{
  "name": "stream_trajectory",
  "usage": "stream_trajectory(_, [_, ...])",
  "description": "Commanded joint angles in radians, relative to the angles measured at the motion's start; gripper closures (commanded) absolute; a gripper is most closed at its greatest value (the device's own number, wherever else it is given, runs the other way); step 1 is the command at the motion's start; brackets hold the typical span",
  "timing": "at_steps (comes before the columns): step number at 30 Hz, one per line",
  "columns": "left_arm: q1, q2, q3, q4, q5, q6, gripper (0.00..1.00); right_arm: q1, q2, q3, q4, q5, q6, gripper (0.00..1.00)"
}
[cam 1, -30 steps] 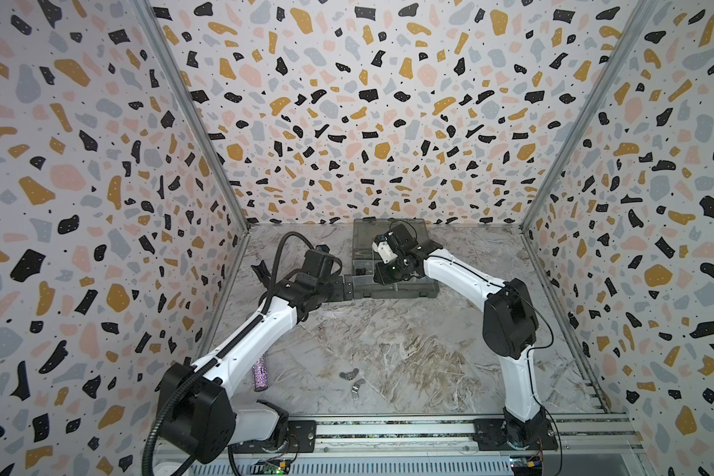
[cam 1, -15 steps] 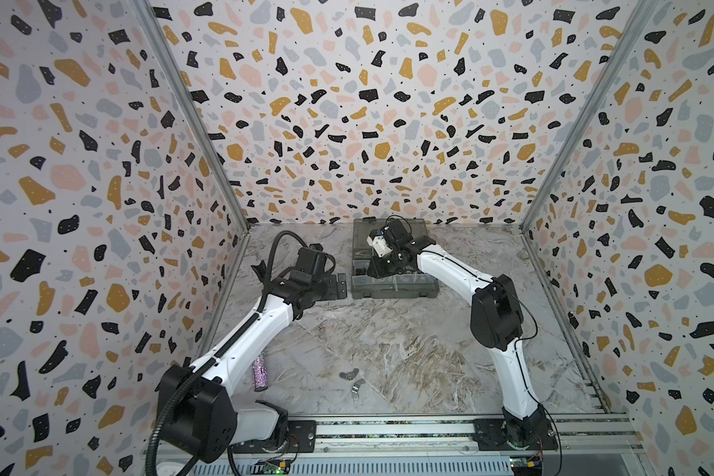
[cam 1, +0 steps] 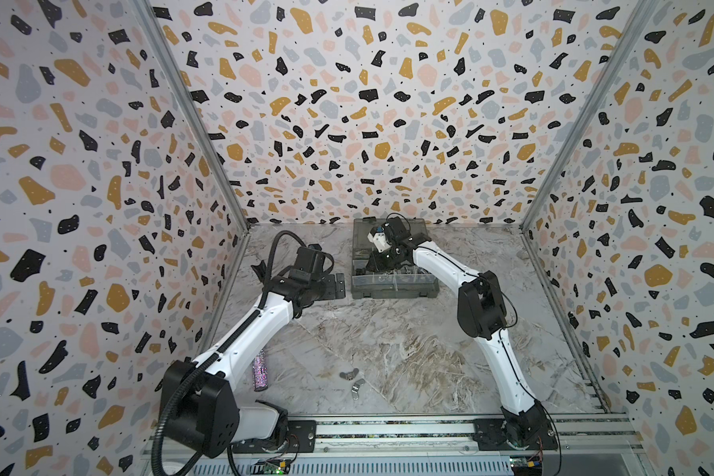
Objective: Sort the screws and nuts into containers
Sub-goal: Place the screw into the container.
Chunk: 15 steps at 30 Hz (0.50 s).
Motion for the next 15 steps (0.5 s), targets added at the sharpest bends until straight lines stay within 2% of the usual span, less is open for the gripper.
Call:
stream_trajectory(1, [0.006, 0.021, 0.015, 0.005, 0.026, 0.018, 0.0, 0.005, -0.015, 0.039, -0.015, -0.029, 0.002, 0.63])
stream_trajectory(3, [0.007, 0.024, 0.015, 0.007, 0.027, 0.018, 0.0, 0.005, -0.016, 0.04, -0.011, -0.027, -0.003, 0.58])
stream_trajectory(5, [0.008, 0.024, 0.016, 0.007, 0.024, 0.02, 0.0, 0.005, -0.021, 0.039, -0.009, -0.029, -0.007, 0.49])
stream_trajectory(11, [0.01, 0.017, 0.009, 0.005, 0.038, 0.019, 0.0, 0.004, -0.098, 0.004, -0.018, -0.023, -0.024, 0.46])
stream_trajectory(15, [0.011, -0.012, -0.024, 0.014, 0.05, 0.012, 0.0, 0.006, -0.257, -0.176, 0.029, -0.001, -0.03, 0.26])
